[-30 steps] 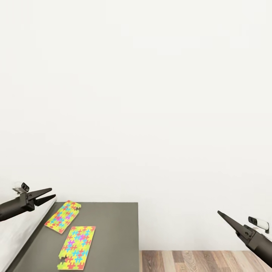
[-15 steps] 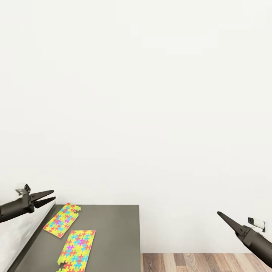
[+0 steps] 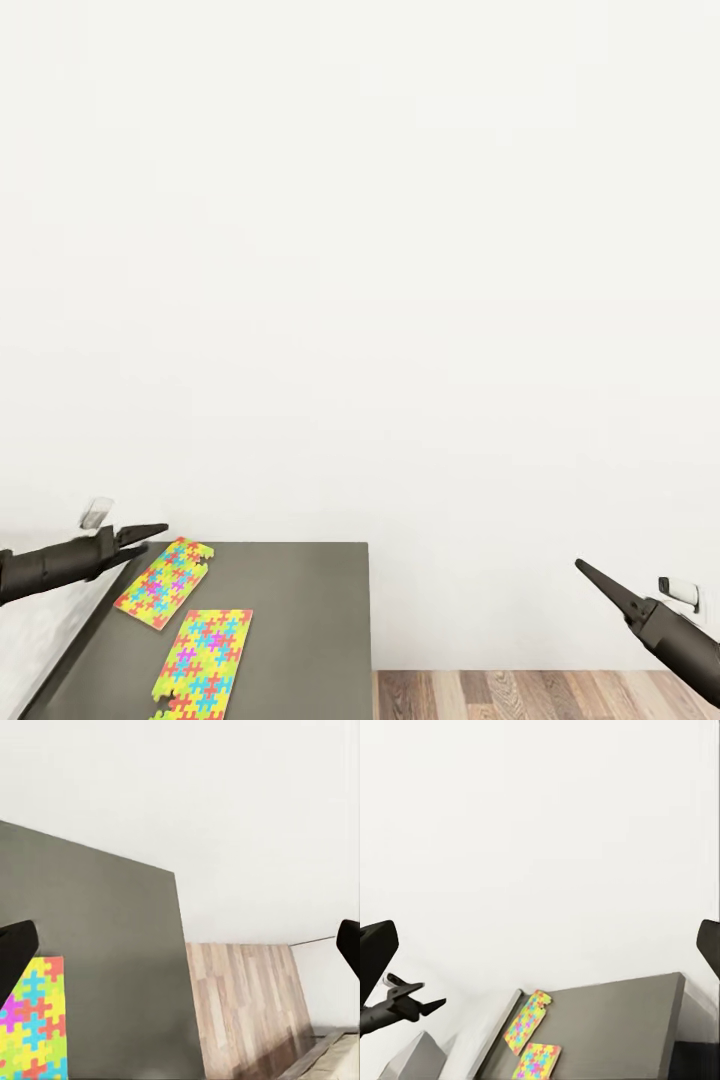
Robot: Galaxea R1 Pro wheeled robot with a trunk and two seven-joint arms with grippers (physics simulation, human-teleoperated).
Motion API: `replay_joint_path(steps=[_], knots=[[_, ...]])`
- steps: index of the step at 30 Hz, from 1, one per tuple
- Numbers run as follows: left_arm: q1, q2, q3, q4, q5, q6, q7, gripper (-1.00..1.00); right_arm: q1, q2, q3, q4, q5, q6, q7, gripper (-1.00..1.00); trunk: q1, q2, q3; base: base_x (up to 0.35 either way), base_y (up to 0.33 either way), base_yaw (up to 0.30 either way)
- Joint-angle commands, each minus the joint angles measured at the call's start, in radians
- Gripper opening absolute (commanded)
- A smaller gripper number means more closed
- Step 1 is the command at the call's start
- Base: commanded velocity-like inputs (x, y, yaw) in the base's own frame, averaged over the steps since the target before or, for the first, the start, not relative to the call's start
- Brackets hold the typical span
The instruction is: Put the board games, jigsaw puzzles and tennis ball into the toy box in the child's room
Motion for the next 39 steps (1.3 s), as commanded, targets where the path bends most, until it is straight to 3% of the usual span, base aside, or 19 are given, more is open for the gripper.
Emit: replay_joint_path(steps=[1,4,7,11,15,17,24,28,39], knots=[[-0.003,-0.007,0.0,0.0,0.0,0.005,0.044,1.0,0.0,0.001,0.0,0.0,-0.003,0.007,-0.023,1.0,0.0,-0.001,0.0,0.0,0.0,0.0],[-0.004,-0.021,0.0,0.0,-0.001,0.005,0.116,1.0,0.0,0.002,0.0,-0.001,-0.004,0.008,-0.08,1.0,0.0,-0.001,0.0,0.0,0.0,0.0],[-0.006,-0.044,0.0,0.0,-0.001,0.005,0.242,1.0,-0.002,0.001,0.005,-0.001,-0.005,0.01,-0.141,1.0,0.0,-0.001,0.0,0.0,0.0,0.0],[-0.007,-0.059,0.0,0.001,0.001,0.005,0.339,1.0,-0.005,-0.003,0.027,-0.001,-0.004,0.027,-0.205,1.0,0.0,-0.001,0.0,0.0,0.0,0.0],[-0.008,-0.093,0.0,0.005,-0.002,0.002,0.461,1.0,-0.009,-0.006,0.051,-0.003,-0.002,0.065,-0.296,1.0,0.0,-0.001,0.0,0.0,0.0,0.0],[-0.009,-0.124,0.0,0.015,-0.003,-0.014,0.567,1.0,-0.011,-0.006,0.06,-0.004,-0.004,0.084,-0.363,1.0,0.0,-0.001,0.0,0.0,0.0,0.0],[-0.014,-0.177,-0.012,0.072,-0.001,-0.105,0.784,1.0,-0.012,-0.001,0.068,-0.007,-0.01,0.093,-0.408,1.0,0.0,-0.001,0.0,0.0,0.0,0.0],[-0.032,-0.185,-0.018,0.111,-0.001,-0.124,0.837,1.0,-0.013,0.004,0.07,-0.011,-0.011,0.092,-0.411,1.0,0.0,-0.001,0.0,0.0,0.0,0.0],[-0.045,-0.19,-0.038,0.131,-0.002,-0.159,0.869,1.0,-0.013,0.002,0.07,-0.008,-0.01,0.093,-0.414,1.0,0.0,-0.001,-0.011,0.0,0.0,0.0]])
